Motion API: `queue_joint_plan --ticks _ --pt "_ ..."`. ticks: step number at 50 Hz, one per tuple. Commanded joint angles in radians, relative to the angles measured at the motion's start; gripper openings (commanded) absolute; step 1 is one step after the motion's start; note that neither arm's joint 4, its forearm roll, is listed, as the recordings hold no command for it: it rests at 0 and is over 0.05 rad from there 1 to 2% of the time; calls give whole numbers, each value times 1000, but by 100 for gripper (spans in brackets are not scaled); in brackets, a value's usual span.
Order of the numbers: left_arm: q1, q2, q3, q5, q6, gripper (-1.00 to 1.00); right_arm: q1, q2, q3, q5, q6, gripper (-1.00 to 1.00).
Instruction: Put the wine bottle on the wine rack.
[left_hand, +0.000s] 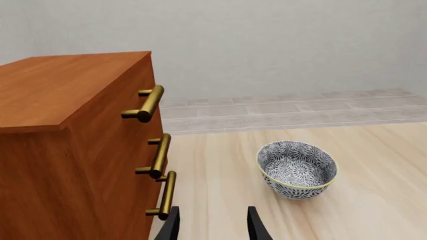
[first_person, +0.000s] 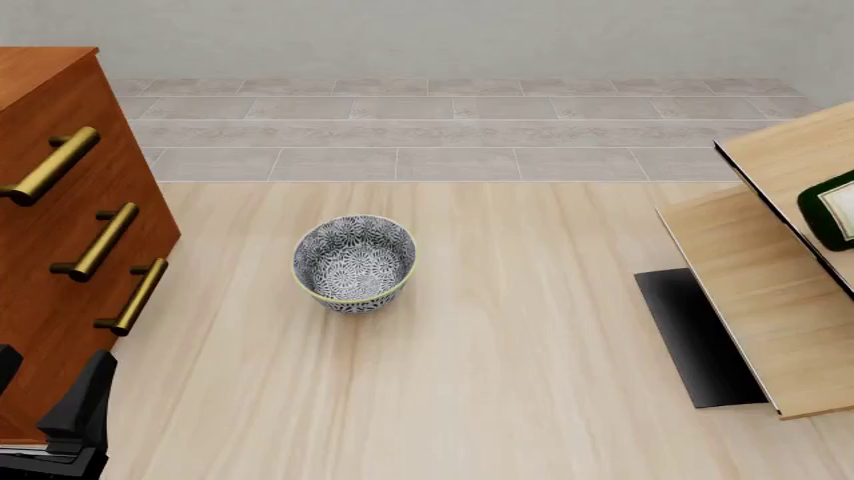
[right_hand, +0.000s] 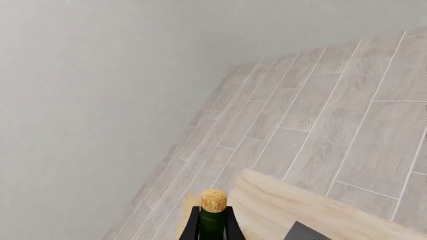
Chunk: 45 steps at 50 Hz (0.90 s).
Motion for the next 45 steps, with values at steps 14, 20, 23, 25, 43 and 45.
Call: queue_joint_plan --ticks 14,20,23,25,43,45 --pt "2 0 0 -1 2 100 8 47 65 -2 3 -100" --pt "1 0 0 1 1 100 3 49 76 -13 2 -100" --pt "2 0 0 1 1 100 4 48 77 -14 5 -100" --pt "0 0 0 2 2 100 8 46 75 -13 9 -100" --pt "6 0 0 3 -2 100 1 42 57 -1 -4 -100" --pt "5 0 0 3 -2 100 3 41 57 -1 -2 -100"
